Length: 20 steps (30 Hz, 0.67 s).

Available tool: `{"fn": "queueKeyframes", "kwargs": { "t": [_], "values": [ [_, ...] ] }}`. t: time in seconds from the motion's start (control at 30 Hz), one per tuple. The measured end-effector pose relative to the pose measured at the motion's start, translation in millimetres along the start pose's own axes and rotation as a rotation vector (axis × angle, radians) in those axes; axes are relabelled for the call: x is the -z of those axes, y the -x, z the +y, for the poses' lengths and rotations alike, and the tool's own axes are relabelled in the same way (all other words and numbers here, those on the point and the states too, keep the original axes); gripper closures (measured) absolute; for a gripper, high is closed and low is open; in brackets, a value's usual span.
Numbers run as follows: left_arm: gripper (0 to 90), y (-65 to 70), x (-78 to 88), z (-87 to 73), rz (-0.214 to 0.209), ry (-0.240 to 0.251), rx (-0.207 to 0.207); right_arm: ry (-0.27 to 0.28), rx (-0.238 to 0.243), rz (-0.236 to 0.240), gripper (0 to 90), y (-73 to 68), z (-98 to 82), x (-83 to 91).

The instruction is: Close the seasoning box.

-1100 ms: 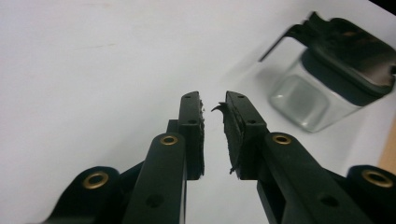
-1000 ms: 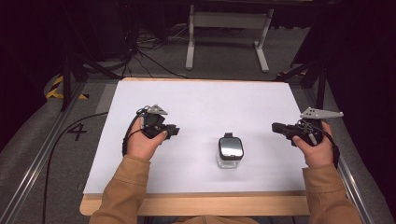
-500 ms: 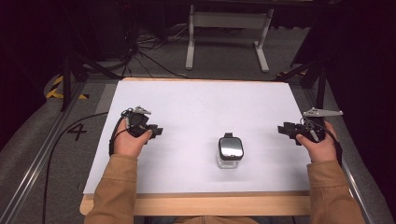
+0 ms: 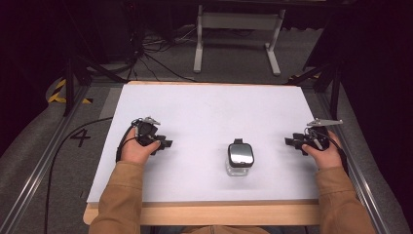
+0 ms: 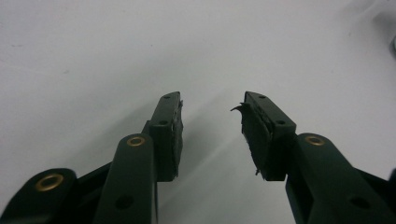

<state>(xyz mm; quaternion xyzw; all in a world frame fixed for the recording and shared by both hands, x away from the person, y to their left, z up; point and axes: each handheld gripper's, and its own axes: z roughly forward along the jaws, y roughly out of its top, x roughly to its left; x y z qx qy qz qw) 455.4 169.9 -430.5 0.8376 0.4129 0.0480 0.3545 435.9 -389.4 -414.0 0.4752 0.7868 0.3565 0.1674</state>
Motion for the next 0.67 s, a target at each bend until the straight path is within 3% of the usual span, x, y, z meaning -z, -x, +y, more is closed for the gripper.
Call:
{"fn": "queueKeyframes", "kwargs": {
  "t": [0.07, 0.13, 0.33, 0.67],
  "values": [
    [56.3, 0.2, -1.9, -0.3, -0.01, -0.006, -0.005, -0.01, 0.027, -0.018, 47.8, -1.3, -1.6, -5.3],
    [55.0, 1.3, -3.6, -0.8, -0.028, -0.004, 0.0, -0.012, 0.029, -0.005, 47.1, -2.8, -2.9, -9.6],
    [51.7, 3.4, -7.1, -1.1, -0.023, -0.04, -0.019, -0.019, 0.053, -0.005, 44.1, -7.8, -3.0, -14.6],
    [44.0, 10.4, -4.7, 4.4, -0.013, -0.01, -0.031, 0.007, 0.053, 0.002, 41.6, -11.7, 0.5, -10.3]
  ]
}}
